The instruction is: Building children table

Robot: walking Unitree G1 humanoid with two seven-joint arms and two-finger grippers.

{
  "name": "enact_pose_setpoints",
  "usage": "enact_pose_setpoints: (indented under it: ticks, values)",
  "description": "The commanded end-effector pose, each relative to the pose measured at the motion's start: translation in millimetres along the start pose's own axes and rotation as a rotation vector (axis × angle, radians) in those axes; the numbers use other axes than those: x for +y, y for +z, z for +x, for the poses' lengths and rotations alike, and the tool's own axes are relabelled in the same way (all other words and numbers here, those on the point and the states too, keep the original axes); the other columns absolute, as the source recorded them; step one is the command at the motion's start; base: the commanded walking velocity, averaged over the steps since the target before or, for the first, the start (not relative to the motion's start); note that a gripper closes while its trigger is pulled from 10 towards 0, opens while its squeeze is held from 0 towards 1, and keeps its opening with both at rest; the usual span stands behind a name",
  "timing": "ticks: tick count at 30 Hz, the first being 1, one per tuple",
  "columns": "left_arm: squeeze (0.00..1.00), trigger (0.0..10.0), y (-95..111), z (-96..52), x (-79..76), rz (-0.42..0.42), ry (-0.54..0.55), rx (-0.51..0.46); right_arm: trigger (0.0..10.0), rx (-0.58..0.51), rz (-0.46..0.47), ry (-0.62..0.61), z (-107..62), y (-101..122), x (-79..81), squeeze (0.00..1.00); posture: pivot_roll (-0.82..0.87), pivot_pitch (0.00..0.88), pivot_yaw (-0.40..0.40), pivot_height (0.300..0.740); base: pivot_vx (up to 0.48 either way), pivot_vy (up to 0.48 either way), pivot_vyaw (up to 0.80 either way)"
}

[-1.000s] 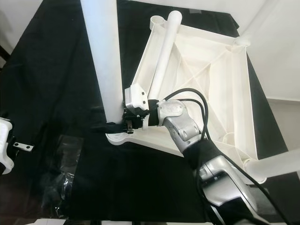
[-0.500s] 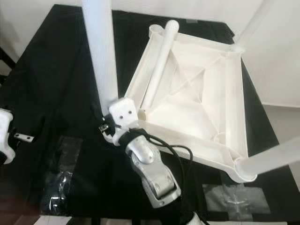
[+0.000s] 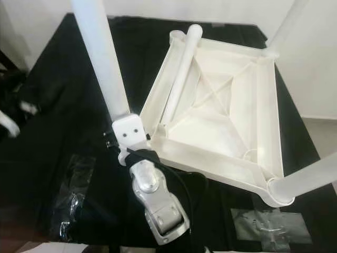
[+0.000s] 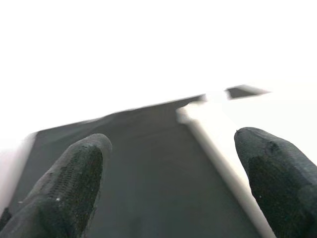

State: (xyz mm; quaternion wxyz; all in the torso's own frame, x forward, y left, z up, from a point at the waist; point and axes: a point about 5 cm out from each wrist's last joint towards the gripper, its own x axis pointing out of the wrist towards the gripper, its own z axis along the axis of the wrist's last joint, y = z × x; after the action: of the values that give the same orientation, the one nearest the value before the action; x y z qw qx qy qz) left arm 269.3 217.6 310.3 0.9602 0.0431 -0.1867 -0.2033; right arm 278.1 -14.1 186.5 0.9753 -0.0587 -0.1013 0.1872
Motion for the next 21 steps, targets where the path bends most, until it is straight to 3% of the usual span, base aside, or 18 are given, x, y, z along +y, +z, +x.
enact_pose_setpoints:
  ticks: [1,3,4,5,6,12,13,17,21]
  values:
    - [1.00,10.0,5,6.5,-5.6,-0.100,-0.190,-0.012,10.0,0.370,-0.067,-0.049,-18.5,-77,-11.1,0.00,0.03,0.214,-0.034,0.740,0.000,0.000,0.00]
    - [1.00,10.0,17,15.1,-14.3,-0.134,-0.371,-0.051,10.0,0.370,-0.070,-0.047,-16.1,-79,-11.7,0.00,0.03,0.207,-0.032,0.740,0.000,0.000,0.00]
    - [1.00,10.0,17,15.1,-14.3,-0.134,-0.371,-0.051,10.0,0.370,-0.070,-0.047,-16.1,-79,-11.7,0.00,0.03,0.207,-0.032,0.740,0.000,0.000,0.00]
    - [1.00,10.0,22,21.4,-22.7,-0.145,-0.512,-0.063,10.0,0.368,-0.071,-0.043,-14.2,-79,-10.2,0.00,0.02,0.202,-0.027,0.740,0.000,0.000,0.00]
    - [1.00,10.0,22,21.4,-22.7,-0.145,-0.512,-0.063,10.0,0.368,-0.071,-0.043,-14.2,-79,-10.2,0.00,0.02,0.202,-0.027,0.740,0.000,0.000,0.00]
    - [1.00,10.0,34,42.8,-40.4,-0.234,-0.823,-0.095,10.0,0.359,-0.072,-0.043,-9.7,-77,-6.9,0.00,0.01,0.191,-0.022,0.740,0.000,0.000,0.00]
    - [1.00,10.0,34,42.8,-40.4,-0.234,-0.823,-0.095,10.0,0.359,-0.072,-0.043,-9.7,-77,-6.9,0.00,0.01,0.191,-0.022,0.740,0.000,0.000,0.00]
    - [1.00,10.0,37,40.4,-51.4,-0.241,-1.077,-0.060,10.0,0.356,-0.067,-0.043,-7.6,-77,-6.4,0.00,0.00,0.190,-0.018,0.740,0.000,0.000,0.00]
    - [1.00,10.0,37,41.2,-47.7,-0.219,-1.113,-0.062,10.0,0.353,-0.064,-0.041,-6.5,-78,-5.8,0.00,0.00,0.189,-0.014,0.740,0.000,0.000,0.00]
